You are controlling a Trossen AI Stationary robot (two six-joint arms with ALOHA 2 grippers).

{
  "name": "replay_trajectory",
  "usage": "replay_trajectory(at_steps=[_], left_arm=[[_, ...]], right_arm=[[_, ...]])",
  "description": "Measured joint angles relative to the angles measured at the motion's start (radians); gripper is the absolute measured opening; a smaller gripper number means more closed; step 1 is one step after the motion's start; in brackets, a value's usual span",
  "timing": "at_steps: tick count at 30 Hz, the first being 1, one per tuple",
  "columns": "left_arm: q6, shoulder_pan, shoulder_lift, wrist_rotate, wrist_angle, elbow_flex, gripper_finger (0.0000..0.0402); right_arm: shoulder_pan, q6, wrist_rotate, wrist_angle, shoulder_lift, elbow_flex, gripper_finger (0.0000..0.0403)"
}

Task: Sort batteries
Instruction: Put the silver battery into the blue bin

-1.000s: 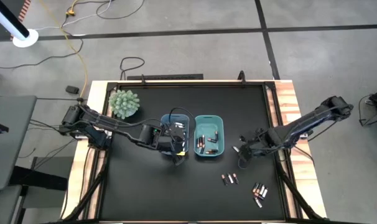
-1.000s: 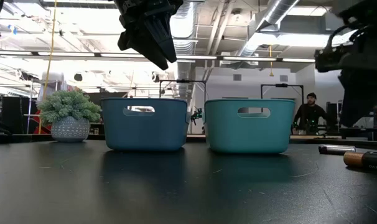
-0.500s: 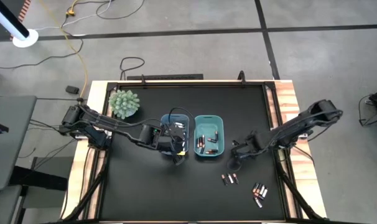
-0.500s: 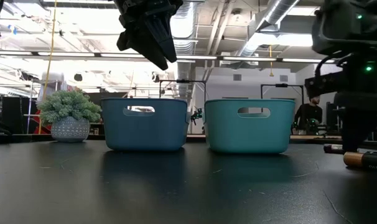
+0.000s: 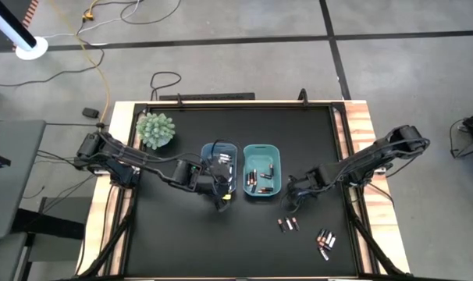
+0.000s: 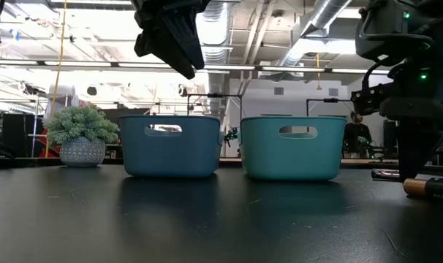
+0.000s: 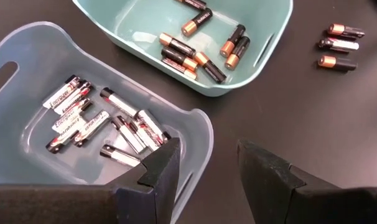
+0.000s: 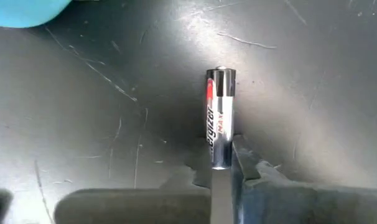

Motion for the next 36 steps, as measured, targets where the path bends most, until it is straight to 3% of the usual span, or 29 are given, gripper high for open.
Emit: replay_trajectory(at_steps=[14,24,30,33,36], left_arm=[[-0.002,-0.032,0.0,0.007,-0.03,0.0,0.0153],[-0.002,-0.035,0.0,0.038,-0.028,0.0,0.0153],[0.005,-0.035,0.0,0.039,-0.028,0.0,0.0153],[0.009,-0.034,-0.002,0.109,-0.034,0.0,0.0153],[0.018,-0.032,-0.009,0.242,-0.073,0.0,0.0153]], right_arm=[[0.022,0.093,0.004,-0.046,-0.113,-0.007,0.0026],[0.168,0.263,0.011,-0.179,-0.338,-0.004,0.0024],[0.246,0.331,0.072,-0.202,-0.439,0.023,0.0022],[0.261,0.343,0.115,-0.238,-0.458,0.076,0.0022],[0.267,0.287,0.164,-0.254,-0.459,0.143,0.0022]])
